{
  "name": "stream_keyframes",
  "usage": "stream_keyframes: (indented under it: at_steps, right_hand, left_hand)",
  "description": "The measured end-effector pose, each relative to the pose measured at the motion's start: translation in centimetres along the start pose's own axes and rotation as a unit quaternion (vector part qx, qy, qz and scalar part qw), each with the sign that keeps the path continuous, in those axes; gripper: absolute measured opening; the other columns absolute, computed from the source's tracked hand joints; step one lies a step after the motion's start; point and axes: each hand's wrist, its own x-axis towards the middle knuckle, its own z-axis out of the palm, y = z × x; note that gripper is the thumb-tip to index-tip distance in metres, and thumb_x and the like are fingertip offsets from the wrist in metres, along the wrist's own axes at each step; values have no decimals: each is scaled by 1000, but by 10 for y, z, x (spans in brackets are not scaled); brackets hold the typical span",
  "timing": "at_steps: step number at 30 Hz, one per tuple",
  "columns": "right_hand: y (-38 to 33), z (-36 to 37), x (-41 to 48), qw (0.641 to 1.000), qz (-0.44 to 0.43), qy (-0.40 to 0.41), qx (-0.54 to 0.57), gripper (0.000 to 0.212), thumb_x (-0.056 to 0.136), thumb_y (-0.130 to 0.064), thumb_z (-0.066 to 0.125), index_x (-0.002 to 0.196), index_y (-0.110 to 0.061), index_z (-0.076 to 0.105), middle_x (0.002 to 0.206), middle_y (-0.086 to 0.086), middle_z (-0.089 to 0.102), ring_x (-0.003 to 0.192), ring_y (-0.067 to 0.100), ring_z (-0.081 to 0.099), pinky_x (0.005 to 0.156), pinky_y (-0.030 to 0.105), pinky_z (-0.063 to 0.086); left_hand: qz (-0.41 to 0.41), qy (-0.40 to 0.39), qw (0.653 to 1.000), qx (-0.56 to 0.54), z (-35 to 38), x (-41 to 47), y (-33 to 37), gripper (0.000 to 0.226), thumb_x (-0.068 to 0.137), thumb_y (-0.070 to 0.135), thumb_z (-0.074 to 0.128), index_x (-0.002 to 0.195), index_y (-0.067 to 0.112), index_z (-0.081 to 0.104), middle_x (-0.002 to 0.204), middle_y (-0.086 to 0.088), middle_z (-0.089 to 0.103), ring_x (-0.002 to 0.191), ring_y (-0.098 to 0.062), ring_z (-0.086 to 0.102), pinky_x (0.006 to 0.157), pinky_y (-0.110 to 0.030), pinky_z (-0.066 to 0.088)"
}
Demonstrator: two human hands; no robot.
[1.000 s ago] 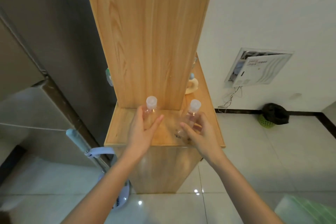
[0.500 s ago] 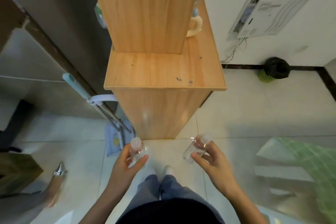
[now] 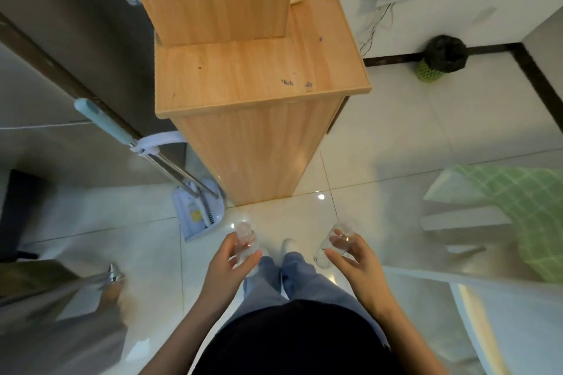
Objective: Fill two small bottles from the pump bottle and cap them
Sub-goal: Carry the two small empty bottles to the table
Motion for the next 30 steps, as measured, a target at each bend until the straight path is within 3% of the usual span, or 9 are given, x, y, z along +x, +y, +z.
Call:
stream_keyframes:
  at_steps: [3,6,9,11,16,19,22,28,30]
  right_hand:
    - [12,-4,-18,999,7,39,24,31,84,-14,70,112,-23,59,109,-7,66,101,2,62,75,8,51]
    - [23,-10,-36,996,27,74,46,38,85,-14,69,121,-16,57,115,-1,65,106,12,62,77,11,50]
    - [36,-20,-55,990,24,119,70,36,86,-11,68,120,-14,57,116,4,64,109,17,61,90,23,49]
    - [45,-32,-70,985,16,146,93,33,86,-9,68,117,-15,58,114,3,66,109,17,62,86,19,50]
    - [87,-65,-124,968,20,216,125,31,88,-14,66,118,-16,57,115,3,65,109,18,61,90,23,46]
    - [120,-85,-163,955,33,257,145,32,89,-15,65,120,-14,57,115,6,65,109,21,61,93,28,48]
    - [159,-107,-209,945,47,283,156,34,88,-14,66,121,-14,56,115,6,65,108,19,61,95,31,50]
    - [232,-146,-308,909,72,360,198,28,88,-17,66,114,-19,57,112,-4,64,106,7,61,90,24,51]
    - [251,-155,-340,890,80,396,212,28,88,-18,66,114,-21,56,111,-8,63,105,5,60,88,21,51]
  left_hand:
    - [9,-25,999,18,2,1,-3,35,82,10,68,101,37,55,100,18,65,92,8,60,72,-7,44]
    - [13,-59,998,29,11,-1,-7,34,83,10,68,101,36,56,99,19,66,92,8,61,72,-8,45]
    - [16,-101,994,48,26,-3,-9,33,82,11,68,101,36,56,101,17,65,95,4,61,77,-13,46]
    - [28,-137,987,73,40,-8,-10,31,82,12,68,101,34,57,102,16,66,95,7,60,84,-19,47]
    - [47,-212,970,114,86,-31,-18,23,80,13,70,80,30,55,99,14,69,95,3,63,85,-26,49]
    - [56,-242,962,115,124,-57,-28,25,80,11,69,94,30,60,103,12,66,99,-4,61,75,-17,49]
    - [53,-272,952,128,165,-94,-45,33,80,7,69,99,32,59,104,13,65,98,-4,61,77,-18,49]
    - [48,-372,907,193,247,-183,-84,29,81,6,68,102,22,55,101,11,62,90,-2,60,73,-15,48]
    - [63,-422,872,238,270,-208,-91,30,82,12,68,106,20,53,101,11,60,89,2,58,71,-13,45]
